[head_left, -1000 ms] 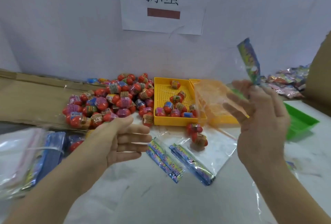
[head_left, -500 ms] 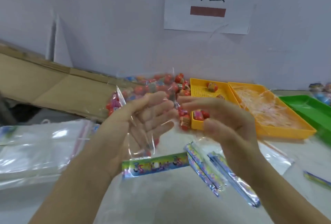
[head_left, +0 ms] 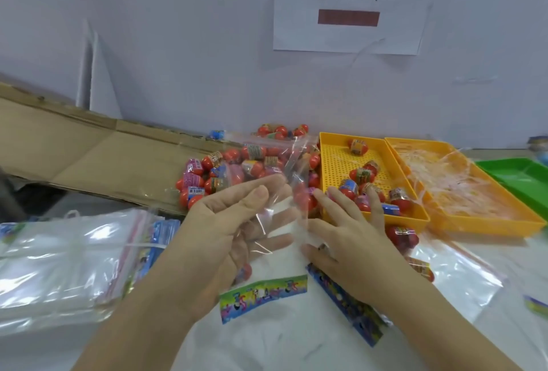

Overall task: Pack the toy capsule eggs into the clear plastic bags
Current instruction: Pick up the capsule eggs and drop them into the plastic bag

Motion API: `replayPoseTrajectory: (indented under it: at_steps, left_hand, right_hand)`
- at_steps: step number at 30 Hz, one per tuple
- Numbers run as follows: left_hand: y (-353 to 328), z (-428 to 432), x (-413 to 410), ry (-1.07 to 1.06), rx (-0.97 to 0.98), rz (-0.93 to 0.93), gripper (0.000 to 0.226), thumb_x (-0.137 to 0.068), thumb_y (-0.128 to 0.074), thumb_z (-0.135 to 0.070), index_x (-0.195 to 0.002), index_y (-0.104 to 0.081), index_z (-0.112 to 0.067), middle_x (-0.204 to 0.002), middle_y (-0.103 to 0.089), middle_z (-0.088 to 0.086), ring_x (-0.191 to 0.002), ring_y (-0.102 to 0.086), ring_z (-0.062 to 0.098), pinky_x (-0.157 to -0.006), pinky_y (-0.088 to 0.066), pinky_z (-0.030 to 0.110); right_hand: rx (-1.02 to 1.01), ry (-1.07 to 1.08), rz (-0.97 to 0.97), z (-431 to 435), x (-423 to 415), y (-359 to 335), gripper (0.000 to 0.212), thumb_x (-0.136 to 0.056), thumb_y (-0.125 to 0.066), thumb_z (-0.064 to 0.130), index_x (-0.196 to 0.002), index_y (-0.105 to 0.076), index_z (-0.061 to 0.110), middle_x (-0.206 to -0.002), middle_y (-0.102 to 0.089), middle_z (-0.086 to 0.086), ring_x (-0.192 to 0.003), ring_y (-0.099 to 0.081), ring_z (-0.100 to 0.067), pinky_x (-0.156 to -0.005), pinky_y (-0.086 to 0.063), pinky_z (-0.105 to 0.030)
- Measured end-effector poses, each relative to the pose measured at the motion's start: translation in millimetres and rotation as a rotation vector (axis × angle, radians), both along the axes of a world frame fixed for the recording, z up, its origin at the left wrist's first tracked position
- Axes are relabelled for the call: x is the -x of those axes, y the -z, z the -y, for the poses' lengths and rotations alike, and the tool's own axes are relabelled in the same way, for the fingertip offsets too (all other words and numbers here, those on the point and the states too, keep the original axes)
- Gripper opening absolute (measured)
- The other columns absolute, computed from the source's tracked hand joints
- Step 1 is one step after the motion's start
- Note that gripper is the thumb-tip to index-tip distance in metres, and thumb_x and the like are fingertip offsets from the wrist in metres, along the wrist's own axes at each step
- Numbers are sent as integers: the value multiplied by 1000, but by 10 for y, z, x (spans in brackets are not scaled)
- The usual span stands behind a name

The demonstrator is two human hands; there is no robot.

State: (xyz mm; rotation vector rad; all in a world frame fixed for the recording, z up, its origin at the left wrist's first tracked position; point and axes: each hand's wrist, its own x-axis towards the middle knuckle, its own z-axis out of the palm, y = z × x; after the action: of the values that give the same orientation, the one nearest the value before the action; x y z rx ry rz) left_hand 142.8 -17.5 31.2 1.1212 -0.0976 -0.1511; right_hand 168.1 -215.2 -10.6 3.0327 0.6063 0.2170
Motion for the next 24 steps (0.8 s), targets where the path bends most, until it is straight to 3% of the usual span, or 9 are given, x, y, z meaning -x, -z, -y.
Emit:
replayPoseTrajectory:
  at_steps: [3, 6, 8, 11, 13, 16, 19, 22, 24]
  left_hand:
    - [11, -4, 3, 1, 21, -3, 26, -66, -67, -21, -87, -81, -15, -99, -77, 9, -85, -75, 25, -62, -61, 36]
    - [55, -6, -28, -13, 7, -15, 24, -73, -63, -19, -90, -80, -14, -101, -76, 9, -87, -75, 26, -63, -61, 36]
    - [64, 1, -32, -28, -26, -2, 24, -72, -64, -19, -90, -80, -14, -101, -76, 9, -88, -75, 25, -64, -62, 36]
    - [78, 23, -31, -109, -57, 37, 24, -71, -64, -22, -88, -80, -18, -98, -77, 7, -87, -75, 24, -65, -62, 34]
    - [90, 26, -43, -224, -62, 71, 25, -73, -61, -27, -87, -80, -22, -98, -77, 3, -87, -75, 22, -63, -61, 30]
    - [101, 15, -69, -364, -60, 110, 22, -78, -58, -32, -88, -78, -32, -101, -77, -4, -92, -74, 16, -67, -58, 30]
    - [110, 91, -41, -427, -141, 184, 22, -90, -55, -27, -101, -72, -37, -102, -75, -15, -97, -71, 9, -82, -58, 32]
    - [120, 135, 73, -268, -249, 384, 40, -83, -70, -42, -121, -60, -48, -117, -66, -28, -99, -67, 11, -87, -55, 30]
    - [39, 201, 44, -55, -415, 459, 80, -73, -67, -68, -143, -39, -39, -142, -49, -24, -128, -51, 1, -102, -43, 22]
  right_hand:
    - [-96, -10, 81, -78, 34, -64, 31, -95, -52, 40, -125, -57, 35, -147, -43, 8, -146, -21, -20, -109, 19, -57]
    - [-165, 20, 227, -104, 24, -31, 45, -75, -81, 22, -117, -65, 24, -109, -67, 1, -112, -60, -28, -109, -14, -58]
    - [-151, 24, 272, -126, 26, -24, 45, -71, -84, 20, -112, -68, 23, -102, -66, -2, -104, -62, -29, -103, -18, -54]
    - [-170, 15, 350, -123, 24, -4, 30, -74, -81, 14, -101, -70, 24, -105, -66, 0, -111, -59, -28, -103, -20, -52]
    - [-328, -1, 337, -114, 20, -59, 22, -84, -72, 10, -99, -65, 25, -101, -67, 7, -109, -60, -19, -105, -20, -44]
    - [-956, -6, 151, -75, 63, -223, 28, -92, -61, 16, -108, -54, 37, -94, -59, 22, -94, -58, 0, -93, -46, -32]
    - [-1522, -193, -216, -95, 162, -400, 36, -84, -61, 15, -114, -57, 34, -86, -65, 13, -85, -70, -12, -75, -57, -32]
    - [-1488, -256, -652, -189, 252, -419, 65, -70, -68, 12, -131, -52, 27, -80, -67, 7, -73, -69, -16, -68, -56, -29]
    - [-1477, -227, -853, -234, 273, -401, 66, -68, -63, 6, -130, -54, 27, -87, -67, -4, -73, -67, -20, -65, -55, -28]
